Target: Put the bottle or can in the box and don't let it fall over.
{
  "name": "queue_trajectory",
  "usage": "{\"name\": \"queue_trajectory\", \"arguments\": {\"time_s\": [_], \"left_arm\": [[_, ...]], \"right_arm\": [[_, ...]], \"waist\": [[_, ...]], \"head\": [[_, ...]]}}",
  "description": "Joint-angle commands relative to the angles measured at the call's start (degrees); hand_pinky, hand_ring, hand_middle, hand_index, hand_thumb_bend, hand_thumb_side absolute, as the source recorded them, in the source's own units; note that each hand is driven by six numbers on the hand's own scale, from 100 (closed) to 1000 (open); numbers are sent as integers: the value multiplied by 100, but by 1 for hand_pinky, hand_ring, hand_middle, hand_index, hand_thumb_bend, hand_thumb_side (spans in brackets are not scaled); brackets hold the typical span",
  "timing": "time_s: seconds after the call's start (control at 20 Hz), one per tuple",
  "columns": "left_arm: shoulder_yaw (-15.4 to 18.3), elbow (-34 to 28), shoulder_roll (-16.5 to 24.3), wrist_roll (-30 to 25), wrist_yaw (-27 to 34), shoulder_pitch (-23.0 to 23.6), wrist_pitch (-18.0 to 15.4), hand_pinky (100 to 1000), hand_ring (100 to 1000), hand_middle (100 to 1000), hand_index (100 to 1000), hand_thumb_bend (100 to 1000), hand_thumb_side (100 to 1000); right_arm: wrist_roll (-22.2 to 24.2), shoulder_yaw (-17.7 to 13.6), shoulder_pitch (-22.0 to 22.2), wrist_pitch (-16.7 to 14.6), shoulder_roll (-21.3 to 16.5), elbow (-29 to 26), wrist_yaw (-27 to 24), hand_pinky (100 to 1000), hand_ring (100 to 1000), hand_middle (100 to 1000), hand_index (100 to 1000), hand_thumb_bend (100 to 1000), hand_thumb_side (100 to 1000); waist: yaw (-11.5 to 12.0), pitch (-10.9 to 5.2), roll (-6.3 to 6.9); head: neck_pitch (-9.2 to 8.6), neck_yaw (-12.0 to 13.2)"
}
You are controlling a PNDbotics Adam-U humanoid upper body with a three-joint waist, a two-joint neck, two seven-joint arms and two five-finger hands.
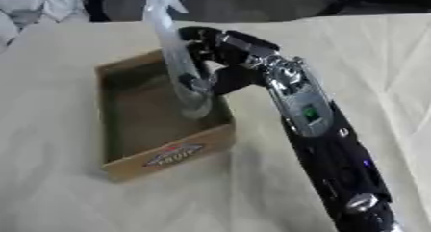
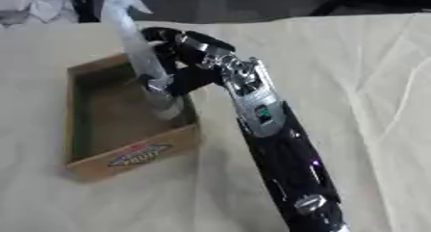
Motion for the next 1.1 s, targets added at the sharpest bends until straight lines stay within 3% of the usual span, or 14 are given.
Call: {"name": "queue_trajectory", "arguments": {"time_s": [0.05, 0.2, 0.5, 0.55, 0.6, 1.1], "left_arm": [[82, -60, 168, 23, 12, -24, -5, 1000, 1000, 835, 834, 100, 100], [91, -59, 187, 34, 12, -5, -6, 1000, 1000, 835, 834, 100, 100], [114, -52, 238, 68, 10, 60, -4, 1000, 1000, 835, 833, 100, 100], [115, -50, 242, 69, 10, 65, -3, 1000, 1000, 835, 833, 100, 100], [115, -48, 245, 70, 10, 68, -2, 1000, 1000, 835, 833, 100, 100], [128, -65, 289, 94, 12, 80, -4, 1000, 1000, 835, 833, 100, 100]], "right_arm": [[-107, -80, -111, 88, -145, -179, -57, 1000, 1000, 1000, 1000, 183, 100], [-276, -211, -111, 175, -387, -373, -253, 1000, 1000, 1000, 1000, 165, 100], [-819, -551, -40, 308, -1172, -755, -683, 1000, 1000, 1000, 1000, 232, 100], [-898, -609, -9, 329, -1285, -779, -729, 1000, 1000, 1000, 1000, 167, 100], [-968, -662, 20, 352, -1378, -796, -771, 1000, 1000, 1000, 1000, 226, 100], [-1744, -1135, 482, 728, -2044, -930, -1295, 1000, 1000, 1000, 1000, 187, 100]], "waist": [[0, -160, 19], [-8, -186, 11], [-92, -264, -31], [-110, -272, -34], [-123, -278, -37], [-215, -314, -58]], "head": [[-6, 31], [21, 64], [105, 190], [114, 204], [121, 215], [188, 312]]}}
